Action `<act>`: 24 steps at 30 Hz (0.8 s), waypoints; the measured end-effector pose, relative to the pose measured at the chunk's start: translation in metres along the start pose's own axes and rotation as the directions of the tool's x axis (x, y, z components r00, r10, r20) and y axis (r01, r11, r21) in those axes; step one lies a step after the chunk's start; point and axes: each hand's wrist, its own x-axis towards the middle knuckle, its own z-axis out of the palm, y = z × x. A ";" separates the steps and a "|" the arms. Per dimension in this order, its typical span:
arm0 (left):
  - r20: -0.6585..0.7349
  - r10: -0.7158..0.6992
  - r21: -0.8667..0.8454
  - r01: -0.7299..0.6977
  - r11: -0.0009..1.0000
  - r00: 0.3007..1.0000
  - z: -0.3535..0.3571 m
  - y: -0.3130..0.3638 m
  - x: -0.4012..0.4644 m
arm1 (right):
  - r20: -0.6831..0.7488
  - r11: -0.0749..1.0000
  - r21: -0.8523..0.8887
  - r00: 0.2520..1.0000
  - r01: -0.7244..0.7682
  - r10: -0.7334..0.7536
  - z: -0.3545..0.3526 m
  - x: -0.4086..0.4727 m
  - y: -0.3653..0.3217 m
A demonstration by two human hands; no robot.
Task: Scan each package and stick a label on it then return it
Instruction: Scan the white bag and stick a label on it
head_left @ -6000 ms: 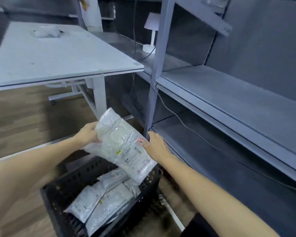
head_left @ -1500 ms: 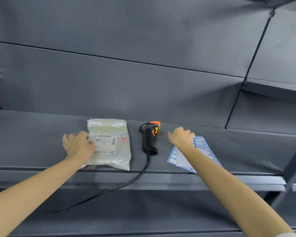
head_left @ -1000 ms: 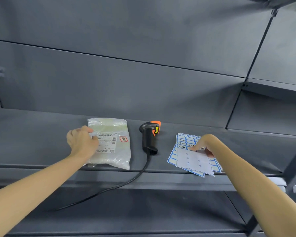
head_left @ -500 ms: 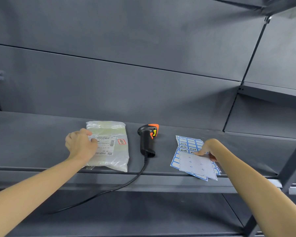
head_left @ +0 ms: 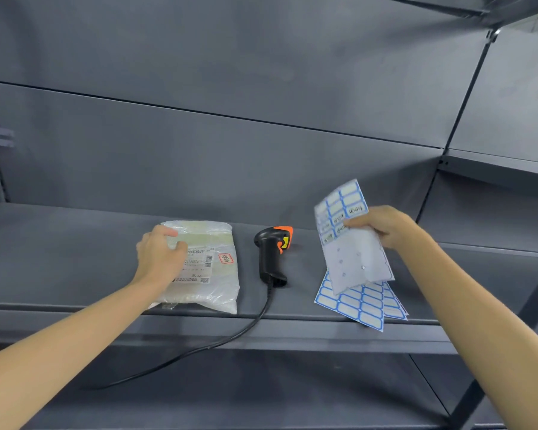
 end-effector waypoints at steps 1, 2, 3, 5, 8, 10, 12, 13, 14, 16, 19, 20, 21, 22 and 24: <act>0.010 0.032 -0.054 -0.031 0.998 0.999 0.000 0.002 -0.001 | 0.074 0.998 0.052 0.996 0.046 -0.049 0.010 -0.005 -0.010; 0.025 0.067 -0.113 -0.063 0.992 0.997 0.000 0.004 -0.002 | 0.146 0.992 0.099 0.985 0.075 -0.089 0.022 -0.009 -0.018; 0.047 0.099 -0.182 -0.089 0.979 0.994 -0.001 0.006 -0.003 | 0.208 0.986 0.139 0.971 0.090 -0.118 0.035 -0.014 -0.026; 0.102 0.127 -0.348 -0.084 0.934 0.987 0.000 0.013 -0.005 | 0.299 0.976 0.191 0.941 0.106 -0.160 0.064 -0.023 -0.037; 0.209 0.091 -0.572 0.046 0.819 0.974 -0.004 0.030 -0.008 | 0.399 0.969 0.219 0.896 0.114 -0.195 0.105 -0.031 -0.044; 0.316 0.109 -0.676 0.143 0.723 0.943 -0.006 0.041 -0.008 | 0.450 0.970 0.211 0.869 0.121 -0.206 0.130 -0.035 -0.044; 0.398 0.124 -0.741 0.238 0.628 0.909 -0.008 0.047 -0.010 | 0.476 0.972 0.191 0.853 0.135 -0.212 0.153 -0.038 -0.043; 0.417 0.108 -0.762 0.283 0.582 0.902 -0.008 0.049 -0.011 | 0.485 0.972 0.187 0.847 0.141 -0.216 0.163 -0.039 -0.042; 0.426 0.088 -0.783 0.318 0.535 0.900 -0.009 0.049 -0.010 | 0.494 0.971 0.190 0.841 0.146 -0.223 0.172 -0.040 -0.041; 0.436 0.057 -0.814 0.367 0.451 0.898 -0.012 0.045 -0.009 | 0.501 0.967 0.186 0.830 0.174 -0.246 0.185 -0.041 -0.037; 0.438 -0.002 -0.808 0.395 0.437 0.899 -0.018 0.034 -0.007 | 0.402 0.951 0.074 0.864 0.299 -0.303 0.199 -0.044 -0.032; 0.432 -0.010 -0.808 0.392 0.439 0.902 -0.019 0.030 -0.006 | 0.347 0.941 0.011 0.881 0.339 -0.321 0.204 -0.045 -0.030; 0.422 -0.015 -0.811 0.385 0.440 0.907 -0.019 0.026 -0.005 | 0.270 0.922 -0.065 0.896 0.382 -0.352 0.208 -0.046 -0.028; 0.409 -0.023 -0.814 0.376 0.443 0.912 -0.019 0.022 -0.004 | 0.167 0.888 -0.151 0.897 0.433 -0.409 0.213 -0.046 -0.025; 0.382 -0.052 -0.815 0.363 0.452 0.923 -0.018 0.017 -0.001 | -0.007 0.772 -0.308 0.810 0.556 -0.587 0.219 -0.047 -0.016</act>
